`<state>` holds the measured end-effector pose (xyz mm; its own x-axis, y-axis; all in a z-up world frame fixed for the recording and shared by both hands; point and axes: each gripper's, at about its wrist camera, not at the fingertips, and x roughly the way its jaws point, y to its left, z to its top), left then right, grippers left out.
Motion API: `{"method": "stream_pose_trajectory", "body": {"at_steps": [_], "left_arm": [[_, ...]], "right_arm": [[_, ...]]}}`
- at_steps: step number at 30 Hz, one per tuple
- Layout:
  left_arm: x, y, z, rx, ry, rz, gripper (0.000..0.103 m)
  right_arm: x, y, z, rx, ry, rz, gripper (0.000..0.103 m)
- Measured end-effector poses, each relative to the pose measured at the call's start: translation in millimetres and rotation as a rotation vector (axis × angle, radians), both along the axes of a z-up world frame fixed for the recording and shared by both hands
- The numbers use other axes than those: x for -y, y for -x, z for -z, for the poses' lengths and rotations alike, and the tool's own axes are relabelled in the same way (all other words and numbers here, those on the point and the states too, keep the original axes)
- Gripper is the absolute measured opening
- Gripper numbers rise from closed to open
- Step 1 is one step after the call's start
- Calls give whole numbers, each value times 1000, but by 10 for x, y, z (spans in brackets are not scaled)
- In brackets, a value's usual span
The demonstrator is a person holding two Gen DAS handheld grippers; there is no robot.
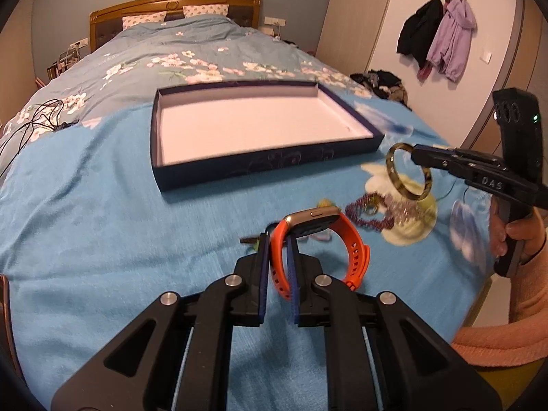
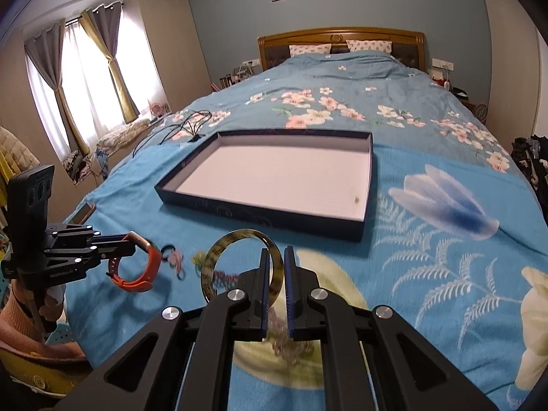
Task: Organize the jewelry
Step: 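Place the orange watch band in the tray with the left tool while the right tool places the gold bangle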
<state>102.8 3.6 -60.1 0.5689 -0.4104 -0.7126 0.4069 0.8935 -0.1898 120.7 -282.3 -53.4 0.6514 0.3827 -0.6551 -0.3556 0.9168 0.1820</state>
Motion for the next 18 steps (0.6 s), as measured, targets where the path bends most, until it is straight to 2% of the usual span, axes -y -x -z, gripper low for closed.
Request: {"method": "stream_pose_trajectory", "body": {"at_steps": [9, 18], "left_arm": [[-100, -358, -343, 75, -5, -44, 11], [-74, -1159, -502, 76, -24, -100, 11]], "right_arm": [[-28, -420, -214, 47, -15, -1, 7], [-145, -1139, -265, 49, 15, 17, 7]]}}
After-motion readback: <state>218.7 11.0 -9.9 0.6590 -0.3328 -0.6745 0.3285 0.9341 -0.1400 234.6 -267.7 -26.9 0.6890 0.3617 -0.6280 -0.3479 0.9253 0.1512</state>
